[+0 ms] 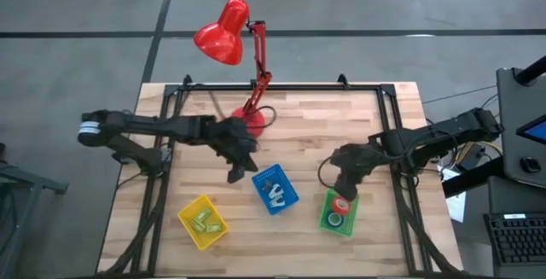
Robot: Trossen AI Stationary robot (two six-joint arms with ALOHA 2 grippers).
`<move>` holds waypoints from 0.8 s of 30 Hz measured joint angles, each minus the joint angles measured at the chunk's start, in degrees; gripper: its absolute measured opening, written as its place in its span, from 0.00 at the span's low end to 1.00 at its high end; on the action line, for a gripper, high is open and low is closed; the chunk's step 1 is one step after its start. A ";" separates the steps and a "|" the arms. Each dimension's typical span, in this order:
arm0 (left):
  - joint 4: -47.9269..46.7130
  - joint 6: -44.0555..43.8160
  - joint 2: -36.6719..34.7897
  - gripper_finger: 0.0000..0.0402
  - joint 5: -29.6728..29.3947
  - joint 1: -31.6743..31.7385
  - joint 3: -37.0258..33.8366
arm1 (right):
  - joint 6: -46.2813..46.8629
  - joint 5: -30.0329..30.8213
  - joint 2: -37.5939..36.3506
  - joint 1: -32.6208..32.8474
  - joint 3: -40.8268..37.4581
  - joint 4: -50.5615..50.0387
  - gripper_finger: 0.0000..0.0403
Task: Pick and place Stapler, Stapler remover, tape
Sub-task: Return to Home Position
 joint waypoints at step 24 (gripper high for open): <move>14.14 0.06 -54.75 0.02 -14.15 0.96 -33.69 | -33.67 33.40 -23.69 0.49 -11.42 25.93 0.02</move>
